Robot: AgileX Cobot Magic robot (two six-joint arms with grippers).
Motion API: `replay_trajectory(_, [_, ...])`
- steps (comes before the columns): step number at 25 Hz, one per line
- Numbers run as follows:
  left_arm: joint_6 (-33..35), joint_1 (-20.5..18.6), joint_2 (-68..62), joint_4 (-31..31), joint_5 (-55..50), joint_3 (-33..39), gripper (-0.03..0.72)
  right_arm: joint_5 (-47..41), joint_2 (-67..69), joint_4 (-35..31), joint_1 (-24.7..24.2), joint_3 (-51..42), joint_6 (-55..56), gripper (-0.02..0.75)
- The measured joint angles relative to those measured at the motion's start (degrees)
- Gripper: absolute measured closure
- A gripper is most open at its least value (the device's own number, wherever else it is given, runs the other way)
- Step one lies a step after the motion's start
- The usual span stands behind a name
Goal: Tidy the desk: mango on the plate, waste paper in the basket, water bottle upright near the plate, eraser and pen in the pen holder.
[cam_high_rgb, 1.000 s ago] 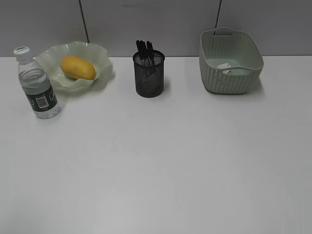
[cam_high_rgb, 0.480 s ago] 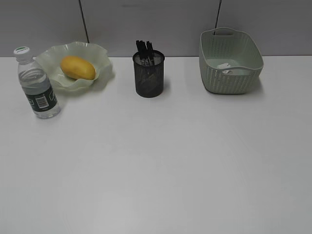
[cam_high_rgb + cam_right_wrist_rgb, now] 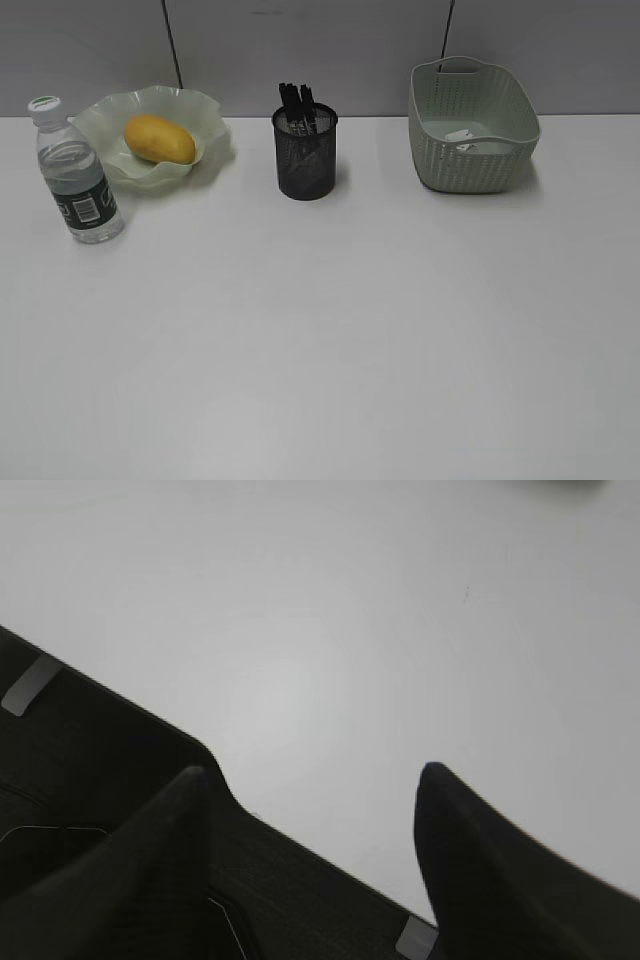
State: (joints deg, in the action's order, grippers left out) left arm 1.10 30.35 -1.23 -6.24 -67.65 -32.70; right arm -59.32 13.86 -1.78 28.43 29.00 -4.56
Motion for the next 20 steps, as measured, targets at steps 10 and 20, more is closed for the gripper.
replay_trajectory(10, [1.79,0.00,0.00,-1.14,1.75,0.42,0.159,-0.04,0.00,0.00,0.00,0.00,0.00,0.234])
replay_trajectory(20, [1.96,0.00,0.00,-0.76,6.25,2.64,0.159,-0.12,0.00,-0.05,0.00,0.00,0.00,0.234])
